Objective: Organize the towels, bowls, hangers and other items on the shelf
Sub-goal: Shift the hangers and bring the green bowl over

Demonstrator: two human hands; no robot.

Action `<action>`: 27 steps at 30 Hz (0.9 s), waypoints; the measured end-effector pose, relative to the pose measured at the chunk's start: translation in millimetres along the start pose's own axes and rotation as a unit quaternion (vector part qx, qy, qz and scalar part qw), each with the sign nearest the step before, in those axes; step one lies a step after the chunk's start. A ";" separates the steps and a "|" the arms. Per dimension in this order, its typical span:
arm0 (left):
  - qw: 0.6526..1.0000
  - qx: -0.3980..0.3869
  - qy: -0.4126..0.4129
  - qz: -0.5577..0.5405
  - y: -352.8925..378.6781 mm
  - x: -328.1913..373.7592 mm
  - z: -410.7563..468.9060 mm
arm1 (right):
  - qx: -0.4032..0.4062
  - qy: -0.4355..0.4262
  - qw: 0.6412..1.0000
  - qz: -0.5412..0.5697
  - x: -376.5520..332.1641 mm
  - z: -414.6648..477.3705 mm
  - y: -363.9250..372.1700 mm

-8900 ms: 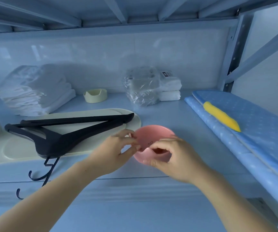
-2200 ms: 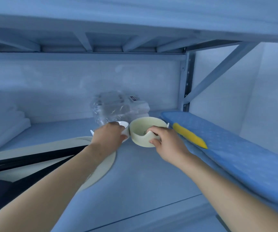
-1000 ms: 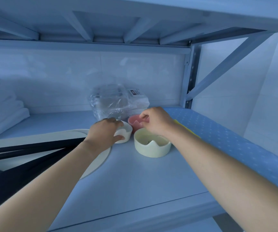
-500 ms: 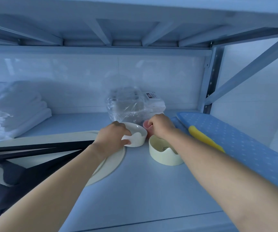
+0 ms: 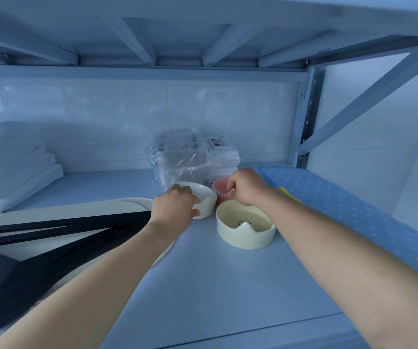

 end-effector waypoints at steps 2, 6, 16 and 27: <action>1.000 -0.002 -0.010 -0.009 4.7 -0.3 -2.4 | 0.000 -0.001 1.000 0.003 2.5 -0.3 -0.5; 1.000 0.008 -0.021 -0.021 9.4 0.0 -5.2 | -0.009 -0.001 1.000 0.008 5.9 -0.3 0.6; 0.997 0.059 -0.007 -0.040 16.7 2.1 -14.4 | -0.016 -0.011 0.999 0.031 14.2 -5.6 2.1; 0.995 0.099 0.013 -0.014 16.9 12.5 -12.5 | -0.018 -0.014 0.999 0.030 13.5 -12.2 2.7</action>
Point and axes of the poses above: each hand's wrist, its own z-axis towards the middle knuckle, its own y-axis out of the palm, x = y × z, the point moved 8 cm from there along z, towards the middle knuckle, and after that the axes turned 8 degrees about -z, right-handed, at the moved point
